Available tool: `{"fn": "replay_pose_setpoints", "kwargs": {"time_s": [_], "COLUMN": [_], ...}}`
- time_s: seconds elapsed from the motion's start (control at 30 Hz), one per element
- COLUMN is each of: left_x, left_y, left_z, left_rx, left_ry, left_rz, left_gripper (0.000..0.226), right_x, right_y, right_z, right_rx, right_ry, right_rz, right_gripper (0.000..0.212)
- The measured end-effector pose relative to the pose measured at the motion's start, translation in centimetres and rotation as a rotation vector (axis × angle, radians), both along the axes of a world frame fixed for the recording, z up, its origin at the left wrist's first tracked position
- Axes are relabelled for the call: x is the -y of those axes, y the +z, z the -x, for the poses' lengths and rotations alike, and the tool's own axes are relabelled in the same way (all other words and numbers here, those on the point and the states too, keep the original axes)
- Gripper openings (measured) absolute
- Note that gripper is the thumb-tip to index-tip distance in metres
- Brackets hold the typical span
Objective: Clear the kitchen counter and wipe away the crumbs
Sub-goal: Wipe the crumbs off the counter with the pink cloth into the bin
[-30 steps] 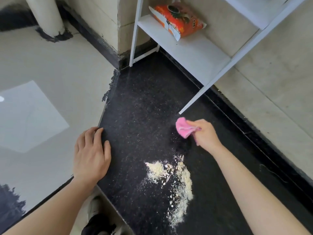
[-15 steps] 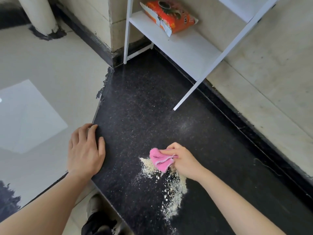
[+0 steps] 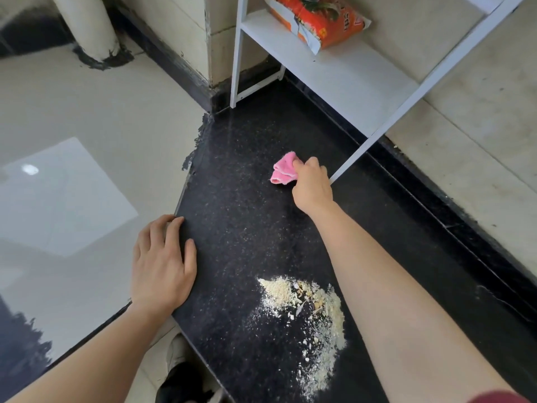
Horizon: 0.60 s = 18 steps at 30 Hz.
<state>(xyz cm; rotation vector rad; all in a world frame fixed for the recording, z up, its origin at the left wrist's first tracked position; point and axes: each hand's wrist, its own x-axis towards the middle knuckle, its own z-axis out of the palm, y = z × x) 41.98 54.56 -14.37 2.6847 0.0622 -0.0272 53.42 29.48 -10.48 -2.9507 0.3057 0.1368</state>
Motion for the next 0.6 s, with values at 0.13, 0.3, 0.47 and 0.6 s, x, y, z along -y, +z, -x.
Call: {"fn": "replay_pose_setpoints", "kwargs": {"time_s": [0.13,0.3,0.47,0.6], "left_x": [-0.3,-0.1,-0.1,0.0], "left_y": [-0.2,0.3,0.5,0.2], "left_z": [-0.1,0.1,0.2,0.1], "left_rx": [-0.006,-0.025,-0.020,0.014], "left_ry": [0.005,0.006,-0.001,0.006], "left_rz": [0.002,0.011,0.024,0.033], "left_gripper": [0.042,0.041,0.041,0.039], "right_x": [-0.3,0.0,1.4,6.9], "right_y": [-1.1,-1.0,0.9,2.5], "right_z": [2.8,10.6,14.0,13.8], "right_rx": [-0.017,-0.137,-0.217,0.062], "right_ry": [0.176,0.340,-0.014,-0.421], "right_rz": [-0.091,-0.346,-0.708,-0.647], "right_gripper": [0.050,0.044,0.026,0.018]}}
